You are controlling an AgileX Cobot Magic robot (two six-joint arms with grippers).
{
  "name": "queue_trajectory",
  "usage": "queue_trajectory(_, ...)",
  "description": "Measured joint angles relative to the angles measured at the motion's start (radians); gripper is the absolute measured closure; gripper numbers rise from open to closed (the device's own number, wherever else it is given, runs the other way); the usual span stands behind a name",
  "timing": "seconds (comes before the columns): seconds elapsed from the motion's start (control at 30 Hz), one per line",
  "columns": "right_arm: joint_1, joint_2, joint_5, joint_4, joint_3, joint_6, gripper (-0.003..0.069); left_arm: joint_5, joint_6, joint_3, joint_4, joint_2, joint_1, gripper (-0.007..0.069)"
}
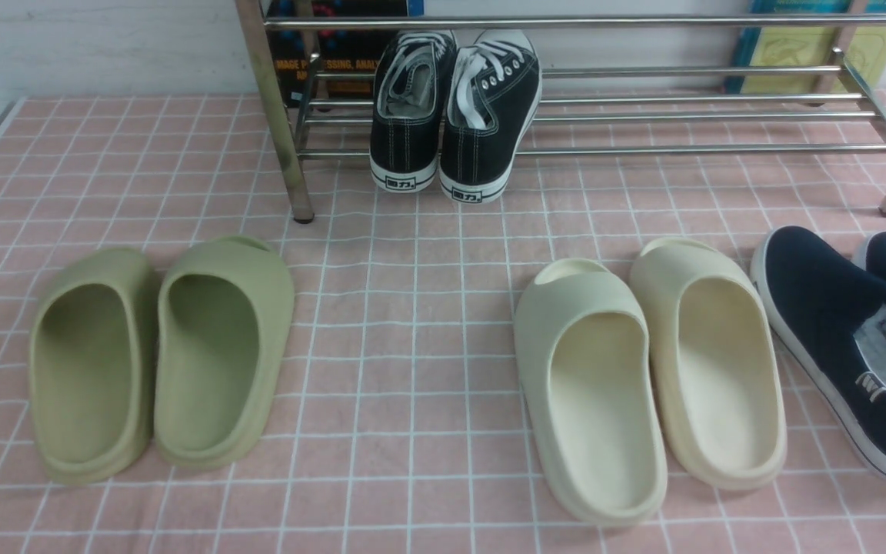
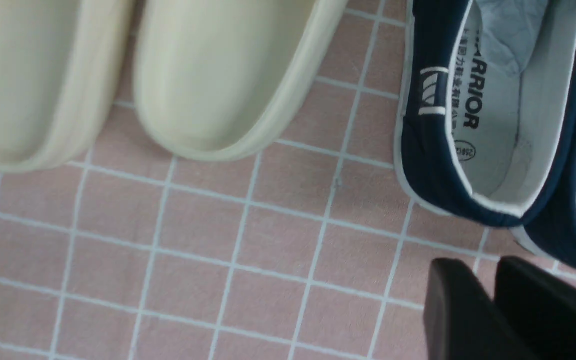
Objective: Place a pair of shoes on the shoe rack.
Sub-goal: Use the right arm to grab the shoe closest to it, then use the right arm to put a shoe into the shoe rack
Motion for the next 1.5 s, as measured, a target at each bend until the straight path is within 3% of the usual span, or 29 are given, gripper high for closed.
queue_trajectory(0.2,0.003,0.19,-0.119,-0.007,-0.005,0.003,0.0234,0.0,0.0,0.0,0.0,0.0,0.0,0.0387)
queue_trajectory(0.3,0.003,0.264,-0.169,-0.007,-0.005,0.003,0.0218,0.0,0.0,0.0,0.0,0.0,0.0,0.0387)
queue_trajectory(0.37,0.003,0.301,-0.203,-0.013,-0.006,0.003,0.0228,0.0,0.0,0.0,0.0,0.0,0.0,0.0387)
queue_trajectory(0.5,0.003,0.376,-0.253,-0.029,-0.011,0.003,0.0342,0.0,0.0,0.0,0.0,0.0,0.0,0.0387)
queue_trajectory(0.63,0.003,0.406,-0.258,-0.029,-0.012,0.003,0.0536,0.0,0.0,0.0,0.0,0.0,0.0,0.0387)
queue_trajectory(0.67,0.003,0.406,-0.258,-0.029,-0.012,0.003,0.0546,0.0,0.0,0.0,0.0,0.0,0.0,0.0387)
queue_trajectory(0.73,0.005,0.398,-0.242,-0.029,-0.024,0.003,0.0637,0.0,0.0,0.0,0.0,0.0,0.0,0.0387)
queue_trajectory(1.0,0.074,0.322,-0.044,-0.032,-0.2,0.022,0.0638,0.0,0.0,0.0,0.0,0.0,0.0,0.0387)
queue_trajectory(1.17,0.105,0.348,-0.007,-0.029,-0.354,0.036,0.0638,0.0,0.0,0.0,0.001,0.0,0.0,0.0387)
queue_trajectory(1.5,0.109,0.66,0.084,-0.03,-0.793,0.053,0.0638,0.0,0.0,0.0,0.001,0.0,0.0,0.0387)
